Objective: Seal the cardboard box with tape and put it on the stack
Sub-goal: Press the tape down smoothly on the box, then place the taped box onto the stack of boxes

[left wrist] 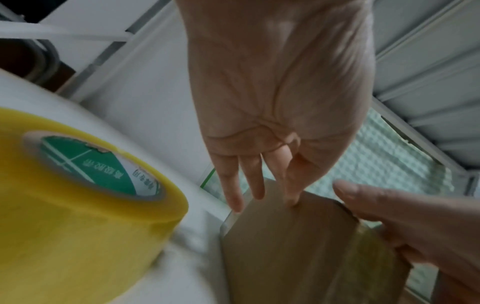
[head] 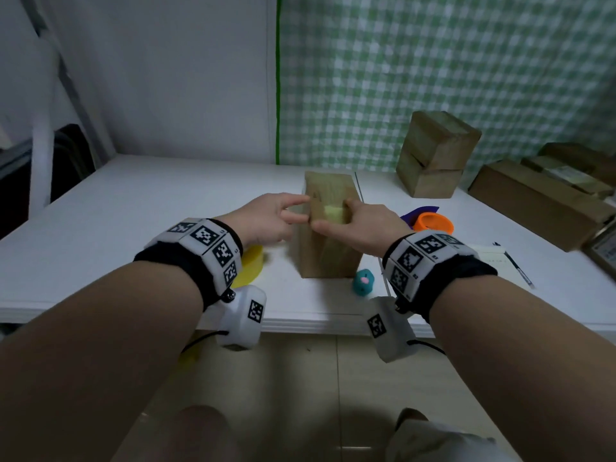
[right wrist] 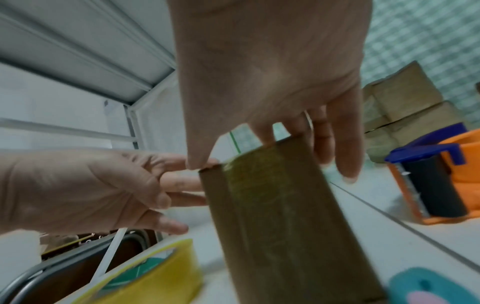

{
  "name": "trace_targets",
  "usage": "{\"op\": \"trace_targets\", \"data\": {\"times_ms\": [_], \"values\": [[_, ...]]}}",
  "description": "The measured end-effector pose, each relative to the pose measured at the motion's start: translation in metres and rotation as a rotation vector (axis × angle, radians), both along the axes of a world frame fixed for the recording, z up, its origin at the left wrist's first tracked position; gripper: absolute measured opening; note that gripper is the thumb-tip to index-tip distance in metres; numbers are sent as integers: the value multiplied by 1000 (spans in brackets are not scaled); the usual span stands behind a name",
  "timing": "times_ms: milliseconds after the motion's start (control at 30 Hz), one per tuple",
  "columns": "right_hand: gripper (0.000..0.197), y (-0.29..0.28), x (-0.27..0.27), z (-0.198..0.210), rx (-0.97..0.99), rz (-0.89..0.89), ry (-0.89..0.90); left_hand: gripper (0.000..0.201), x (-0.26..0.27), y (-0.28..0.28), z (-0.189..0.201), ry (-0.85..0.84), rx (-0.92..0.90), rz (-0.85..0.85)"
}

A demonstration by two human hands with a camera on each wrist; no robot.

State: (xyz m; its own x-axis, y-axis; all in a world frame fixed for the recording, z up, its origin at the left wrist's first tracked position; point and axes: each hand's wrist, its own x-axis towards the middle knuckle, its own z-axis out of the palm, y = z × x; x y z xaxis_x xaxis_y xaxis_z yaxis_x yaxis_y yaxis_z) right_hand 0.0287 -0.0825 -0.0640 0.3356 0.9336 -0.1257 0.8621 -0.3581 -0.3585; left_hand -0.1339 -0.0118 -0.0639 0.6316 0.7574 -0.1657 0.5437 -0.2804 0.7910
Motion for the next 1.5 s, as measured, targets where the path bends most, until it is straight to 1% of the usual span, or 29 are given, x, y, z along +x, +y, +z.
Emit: {"op": "trace_targets", "data": {"times_ms": [67,100,133,200,267,333,433,533,667,800,866,933,1066,1200,1266,1333,1433,1500], "values": [[110,9,-5,-5,-9,-80,-16,79,1,1,-1,29,12,-28],[111,13,-6,-6,-1,-118,-1,79,2,4,-4,17,-17,-30],[109,17,-7,-8,15,-144,15,77,4,7,-6,-7,-56,-18],[99,27,-4,-11,62,-163,30,71,8,14,-9,-54,-92,47],[84,38,2,-13,140,-185,36,64,14,25,-10,-68,-88,112],[76,52,13,-11,225,-233,56,59,22,36,-10,-80,-66,143],[72,77,40,-6,314,-327,70,49,34,55,-8,-85,-30,148],[68,100,71,-5,330,-421,33,39,50,74,-9,-112,-39,173],[68,125,104,-10,333,-517,-5,36,76,95,-14,-121,-57,177],[69,144,126,-17,337,-554,-35,35,99,108,-22,-133,-62,155],[66,150,132,-20,330,-557,-46,35,106,111,-25,-136,-71,148],[62,152,135,-23,281,-557,-63,34,109,111,-27,-128,-79,140],[61,148,131,-23,202,-546,-60,32,107,109,-27,-130,-89,137],[55,136,114,-14,255,-511,-137,32,92,102,-19,-109,-58,147],[51,129,101,-9,259,-460,-155,33,80,97,-15,-68,-22,172],[47,122,85,-6,232,-401,-147,33,65,90,-11,30,58,201],[35,106,62,-8,265,-318,-98,38,36,73,-6,315,226,212],[29,93,47,-10,260,-258,-59,43,16,62,-10,538,292,183]]}}
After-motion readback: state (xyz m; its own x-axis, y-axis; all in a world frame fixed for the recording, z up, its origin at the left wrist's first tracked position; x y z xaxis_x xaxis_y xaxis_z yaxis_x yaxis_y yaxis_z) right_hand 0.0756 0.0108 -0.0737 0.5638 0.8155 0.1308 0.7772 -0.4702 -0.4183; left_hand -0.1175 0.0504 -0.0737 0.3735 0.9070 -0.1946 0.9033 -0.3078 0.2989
